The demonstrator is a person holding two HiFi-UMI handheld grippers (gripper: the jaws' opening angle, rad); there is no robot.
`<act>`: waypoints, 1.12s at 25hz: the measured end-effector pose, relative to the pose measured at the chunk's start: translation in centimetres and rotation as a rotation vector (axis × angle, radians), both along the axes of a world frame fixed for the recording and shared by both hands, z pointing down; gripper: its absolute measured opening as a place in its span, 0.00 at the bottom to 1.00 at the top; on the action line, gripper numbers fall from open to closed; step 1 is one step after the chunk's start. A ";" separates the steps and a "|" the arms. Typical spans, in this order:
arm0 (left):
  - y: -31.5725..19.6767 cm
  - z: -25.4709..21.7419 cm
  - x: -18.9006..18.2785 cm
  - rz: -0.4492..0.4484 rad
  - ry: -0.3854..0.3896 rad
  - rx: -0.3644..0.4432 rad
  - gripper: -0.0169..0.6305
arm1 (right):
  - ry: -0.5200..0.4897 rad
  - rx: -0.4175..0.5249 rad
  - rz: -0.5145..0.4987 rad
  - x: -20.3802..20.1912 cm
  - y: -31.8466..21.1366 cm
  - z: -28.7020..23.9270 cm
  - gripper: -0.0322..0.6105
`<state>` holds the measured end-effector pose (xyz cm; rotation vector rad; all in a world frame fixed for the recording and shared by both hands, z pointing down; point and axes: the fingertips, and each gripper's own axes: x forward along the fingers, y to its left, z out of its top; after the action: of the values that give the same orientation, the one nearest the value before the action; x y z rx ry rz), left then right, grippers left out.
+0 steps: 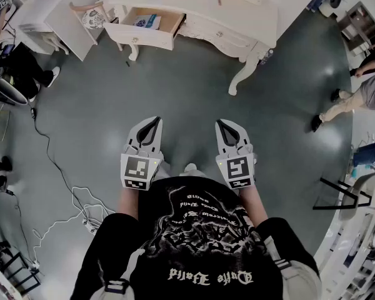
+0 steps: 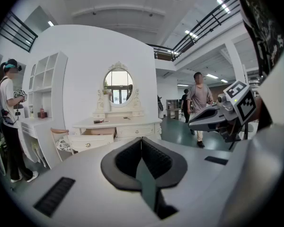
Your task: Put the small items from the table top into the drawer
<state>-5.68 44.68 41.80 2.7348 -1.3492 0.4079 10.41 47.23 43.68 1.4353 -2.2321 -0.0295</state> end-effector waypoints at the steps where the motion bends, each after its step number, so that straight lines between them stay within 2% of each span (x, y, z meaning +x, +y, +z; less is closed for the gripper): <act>1: -0.1 0.0 0.0 0.001 -0.002 0.001 0.05 | 0.005 -0.001 -0.005 -0.1 -0.1 0.0 0.06; 13: -1.4 0.9 -0.3 0.021 -0.008 -0.021 0.05 | 0.026 -0.021 0.009 -0.5 -1.8 0.4 0.06; 17: -2.4 1.0 -0.9 0.039 -0.002 -0.024 0.05 | 0.004 -0.021 0.017 -1.5 -2.4 0.4 0.06; 28: -8.2 1.2 -5.0 0.094 0.004 -0.023 0.05 | -0.005 -0.024 0.076 -5.6 -6.8 0.5 0.06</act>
<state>-10.67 36.52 42.96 2.7859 -1.2108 0.4215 4.79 40.39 44.20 1.5076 -2.1730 0.0257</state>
